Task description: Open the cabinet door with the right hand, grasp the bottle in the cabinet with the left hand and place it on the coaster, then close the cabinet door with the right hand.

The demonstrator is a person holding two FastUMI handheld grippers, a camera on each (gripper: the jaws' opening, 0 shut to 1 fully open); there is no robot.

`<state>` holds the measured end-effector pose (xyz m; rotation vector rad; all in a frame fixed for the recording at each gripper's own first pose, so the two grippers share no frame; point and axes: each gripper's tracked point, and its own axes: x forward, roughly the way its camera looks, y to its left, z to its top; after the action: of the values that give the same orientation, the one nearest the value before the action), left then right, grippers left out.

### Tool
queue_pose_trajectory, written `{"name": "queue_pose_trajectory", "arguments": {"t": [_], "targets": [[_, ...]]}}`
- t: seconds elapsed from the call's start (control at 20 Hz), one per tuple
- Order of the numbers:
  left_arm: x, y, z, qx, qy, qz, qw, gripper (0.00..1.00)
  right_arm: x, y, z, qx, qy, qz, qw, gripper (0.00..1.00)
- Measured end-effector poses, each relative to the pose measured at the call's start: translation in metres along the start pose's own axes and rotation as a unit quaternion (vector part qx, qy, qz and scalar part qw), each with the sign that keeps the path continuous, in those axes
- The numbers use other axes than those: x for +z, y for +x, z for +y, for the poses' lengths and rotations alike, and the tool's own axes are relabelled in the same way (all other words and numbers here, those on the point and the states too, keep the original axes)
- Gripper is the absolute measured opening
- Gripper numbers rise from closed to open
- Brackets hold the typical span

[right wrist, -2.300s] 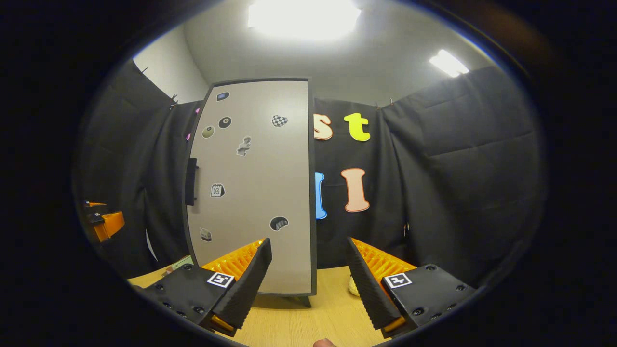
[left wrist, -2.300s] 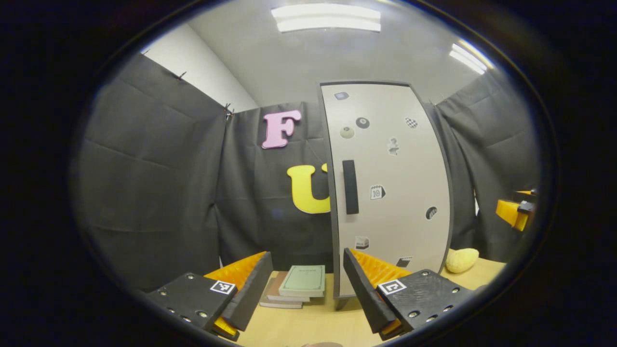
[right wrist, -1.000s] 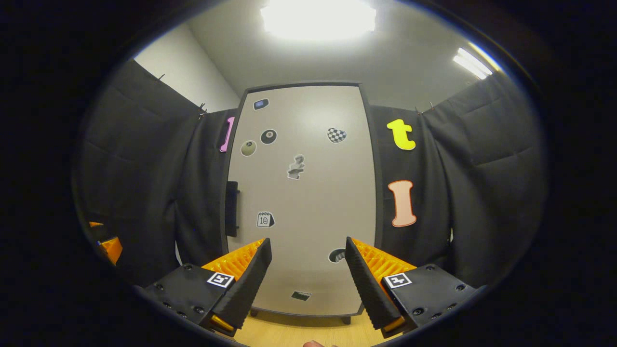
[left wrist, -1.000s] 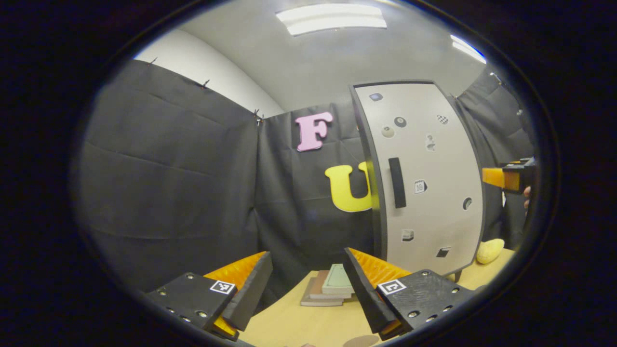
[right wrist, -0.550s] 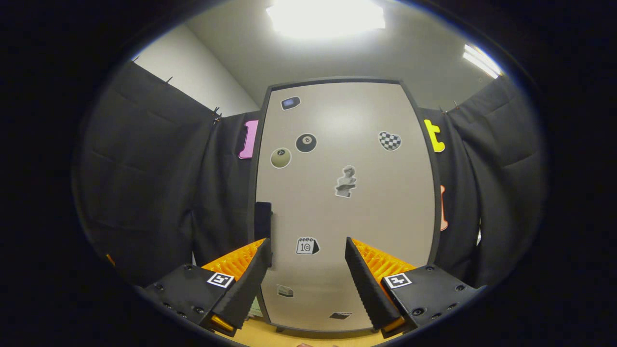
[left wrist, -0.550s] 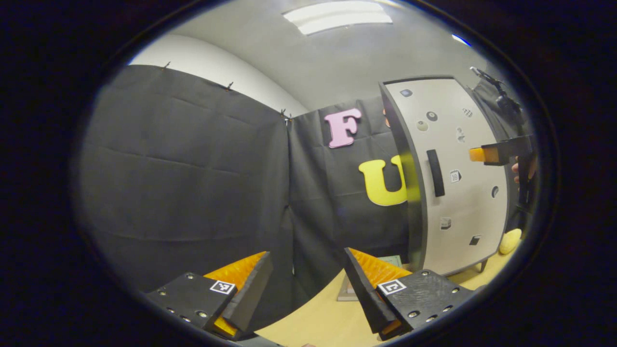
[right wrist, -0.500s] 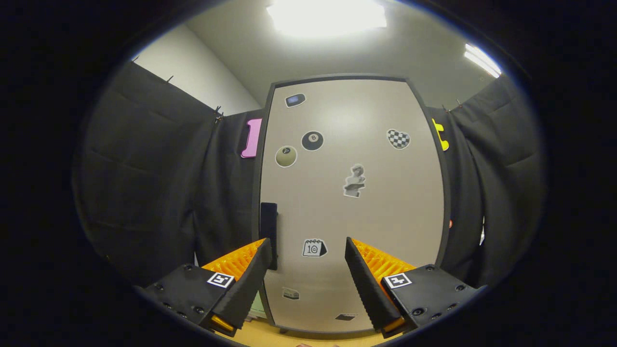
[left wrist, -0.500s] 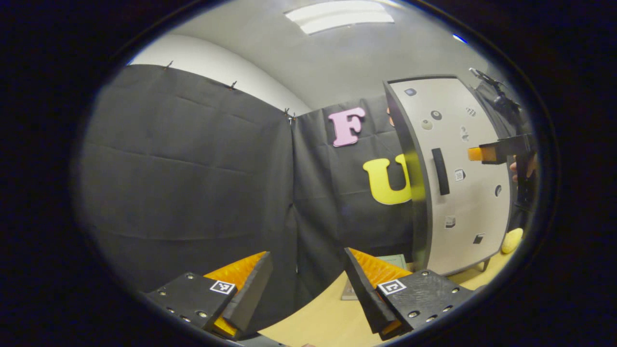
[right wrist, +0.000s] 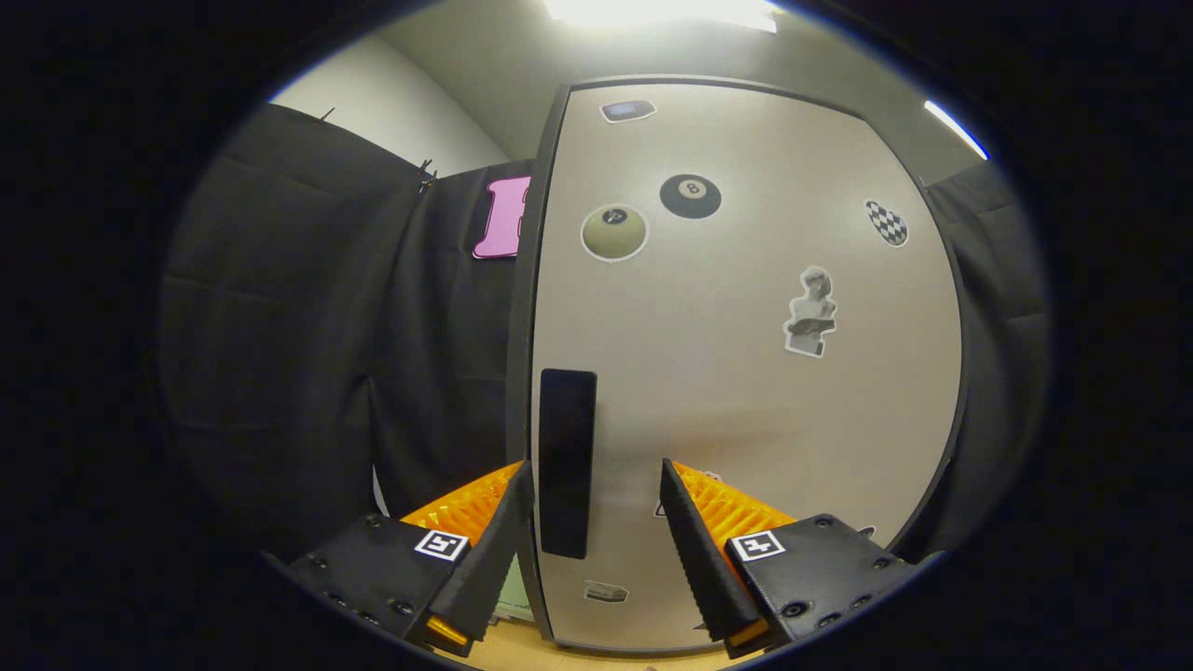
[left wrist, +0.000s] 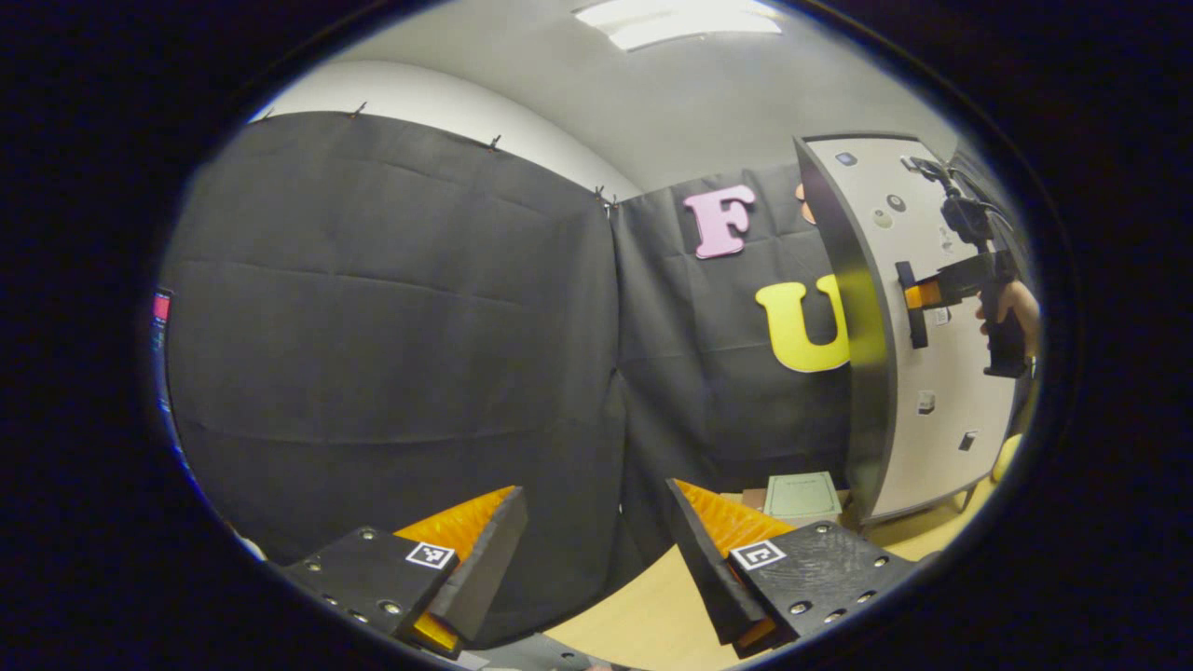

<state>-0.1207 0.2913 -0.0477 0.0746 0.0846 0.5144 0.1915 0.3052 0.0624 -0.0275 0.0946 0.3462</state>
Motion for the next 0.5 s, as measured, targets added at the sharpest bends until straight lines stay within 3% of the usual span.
{"name": "queue_pose_trajectory", "arguments": {"t": [0.15,0.3,0.35,0.4,0.45,0.5], "targets": [[-0.003,0.005,0.01,0.01,0.007,0.003,1.0,0.92,-0.009,0.013,0.01,0.004,0.011,0.021,1.0,0.72],[-0.005,0.005,0.021,0.011,0.01,0.005,1.0,0.89,-0.019,0.024,0.014,0.003,0.01,0.042,0.999,0.66],[-0.005,0.006,0.022,0.01,0.009,0.004,1.0,0.94,-0.02,0.025,0.016,0.002,0.018,0.047,0.999,0.49],[-0.003,0.007,0.023,0.008,0.008,0.003,1.0,0.92,-0.022,0.027,0.016,0.004,0.024,0.054,0.998,0.39],[-0.005,0.008,0.021,0.006,0.008,0.002,1.0,0.92,-0.017,0.023,0.016,0.004,0.027,0.049,0.998,0.41],[-0.004,0.011,0.02,0.003,0.008,0.002,1.0,0.92,-0.021,0.026,0.017,0.006,0.026,0.054,0.998,0.34]]}}
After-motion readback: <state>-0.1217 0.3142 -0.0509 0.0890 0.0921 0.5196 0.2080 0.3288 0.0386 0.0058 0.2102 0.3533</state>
